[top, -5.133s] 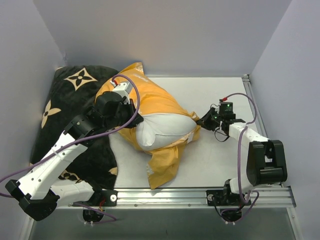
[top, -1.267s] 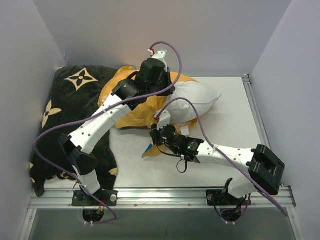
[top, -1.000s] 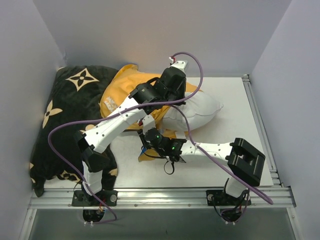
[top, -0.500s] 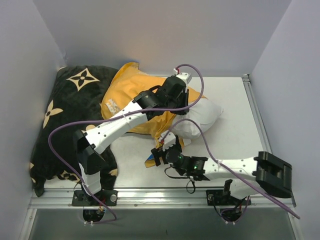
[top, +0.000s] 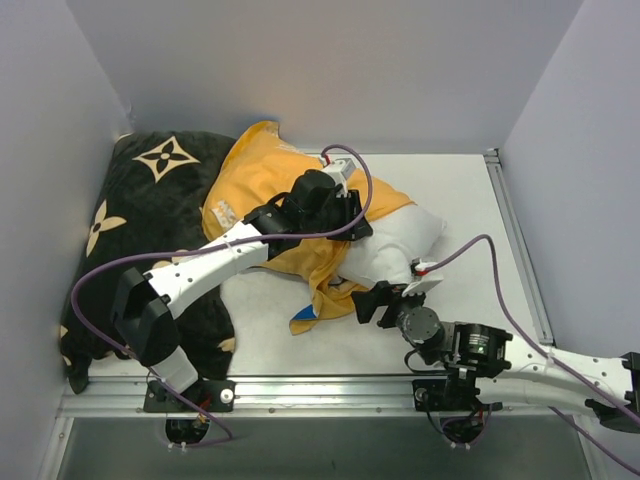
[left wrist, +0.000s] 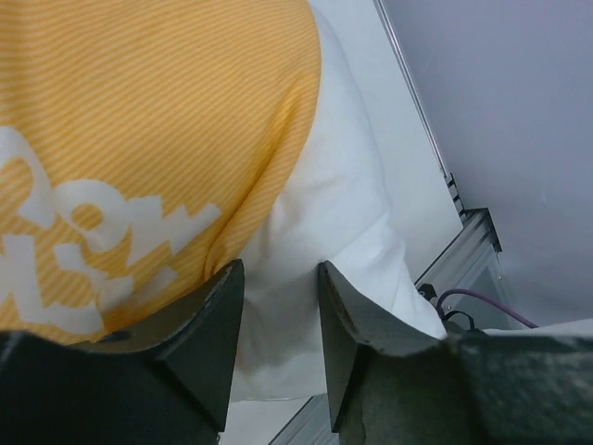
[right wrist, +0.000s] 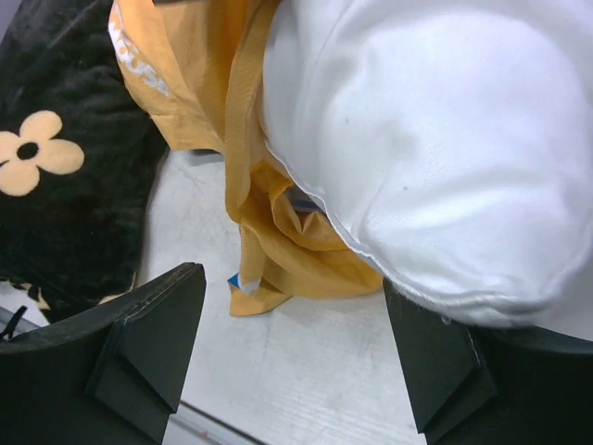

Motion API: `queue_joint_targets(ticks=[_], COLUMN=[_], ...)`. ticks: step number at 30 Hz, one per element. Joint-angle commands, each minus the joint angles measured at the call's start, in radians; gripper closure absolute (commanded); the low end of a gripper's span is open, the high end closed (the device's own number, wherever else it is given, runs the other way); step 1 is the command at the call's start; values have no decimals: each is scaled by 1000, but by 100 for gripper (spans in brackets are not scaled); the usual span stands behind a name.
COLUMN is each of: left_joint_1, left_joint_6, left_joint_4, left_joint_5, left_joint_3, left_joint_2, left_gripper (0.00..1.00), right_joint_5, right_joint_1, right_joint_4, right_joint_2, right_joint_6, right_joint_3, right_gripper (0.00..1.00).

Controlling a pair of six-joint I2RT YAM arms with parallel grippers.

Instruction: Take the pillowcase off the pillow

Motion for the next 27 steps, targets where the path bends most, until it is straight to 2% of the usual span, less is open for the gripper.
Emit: queue_joint_targets(ticks=[1,3,8,11,12,15,16,17,18,20,21,22,25,27], left_joint_1=[10,4,-10,-13,-11,-13,-13,-13,-13,-16,-22,-23,-36,-51], left_joint_6=[-21,-17,15,19,18,13,13,24,35,91,119,146,255,320], left_joint_4=[180,207,257,238,228,185,168,154,139,70,42,-2,-73,-78], left_joint_5=[42,65,85,37,14,-95,-137,-176,-191,-213,-257,-260,-254,-267], left_joint_3=[-80,-104,-150,-161,-164,-180,-178,-174,-143,-88,-33,-8,69,80], left_joint_2=[-45,-55,-100,-147,-173,-229,-236,-236,-230,-182,-160,-140,-62,-26], left_gripper=[50,43,35,32,32,32,32,31,31,30,29,28,23,22], right_joint_5=[68,62,168,177,148,-21,-91,-155,-289,-413,-556,-614,-741,-774], right_joint_1=[15,13,10,-59,-150,-312,-426,-485,-536,-670,-721,-787,-824,-824], right_joint_4=[-296,-386,-600,-710,-735,-718,-694,-672,-601,-496,-420,-393,-318,-243], right_joint_2=[-36,-24,0,-7,-5,9,32,47,58,69,90,105,168,187], right_joint_6=[163,172,247,258,246,179,136,110,59,25,8,8,23,45], right_joint_3=[100,189,363,399,411,390,382,376,367,318,310,312,315,283], right_gripper=[20,19,12,5,3,0,0,0,0,0,0,0,0,0])
